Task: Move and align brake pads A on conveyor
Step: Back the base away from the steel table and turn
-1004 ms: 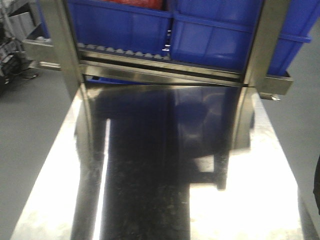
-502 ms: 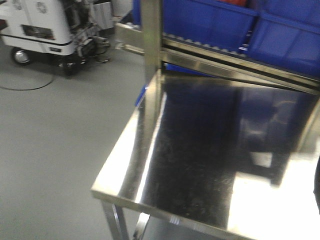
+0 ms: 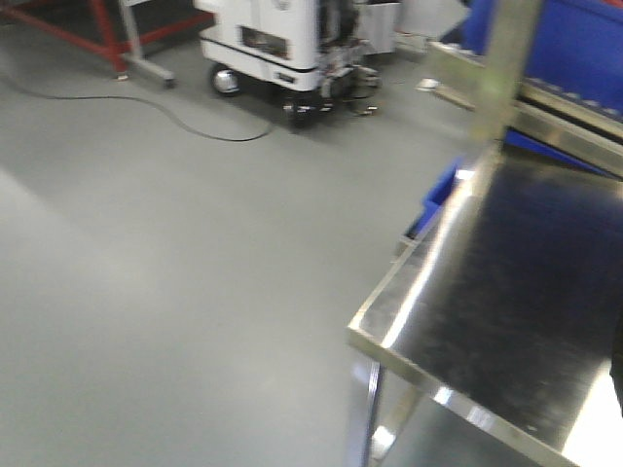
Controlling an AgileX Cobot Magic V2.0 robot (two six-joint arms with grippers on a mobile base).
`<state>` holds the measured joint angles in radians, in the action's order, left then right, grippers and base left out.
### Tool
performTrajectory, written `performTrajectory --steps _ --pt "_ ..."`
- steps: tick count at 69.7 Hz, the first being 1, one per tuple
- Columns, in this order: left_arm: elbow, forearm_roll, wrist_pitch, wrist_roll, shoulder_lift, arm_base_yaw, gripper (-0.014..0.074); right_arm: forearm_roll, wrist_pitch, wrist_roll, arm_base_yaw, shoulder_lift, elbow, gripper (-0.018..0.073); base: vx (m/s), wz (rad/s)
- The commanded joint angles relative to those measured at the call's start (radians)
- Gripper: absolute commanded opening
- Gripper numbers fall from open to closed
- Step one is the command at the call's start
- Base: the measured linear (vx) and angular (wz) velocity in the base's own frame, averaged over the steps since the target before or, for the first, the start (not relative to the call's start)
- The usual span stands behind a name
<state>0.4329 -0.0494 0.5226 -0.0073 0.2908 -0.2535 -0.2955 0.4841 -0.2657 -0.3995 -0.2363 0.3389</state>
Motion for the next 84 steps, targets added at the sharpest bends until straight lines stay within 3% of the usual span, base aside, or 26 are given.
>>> performTrajectory --steps 1,42,84 --pt "0.026 -0.007 -0.091 -0.001 0.010 -0.007 0.0104 -0.021 -0.097 0.006 0.001 -0.007 0.032 0.0111 -0.07 0.79" --pt "0.026 -0.007 -0.091 -0.001 0.010 -0.007 0.0104 -0.021 -0.097 0.006 0.001 -0.007 0.032 0.0111 -0.02 0.69" --pt "0.026 -0.007 -0.091 -0.001 0.010 -0.007 0.0104 -0.021 -0.097 0.006 0.001 -0.007 0.032 0.0111 0.10 0.43"
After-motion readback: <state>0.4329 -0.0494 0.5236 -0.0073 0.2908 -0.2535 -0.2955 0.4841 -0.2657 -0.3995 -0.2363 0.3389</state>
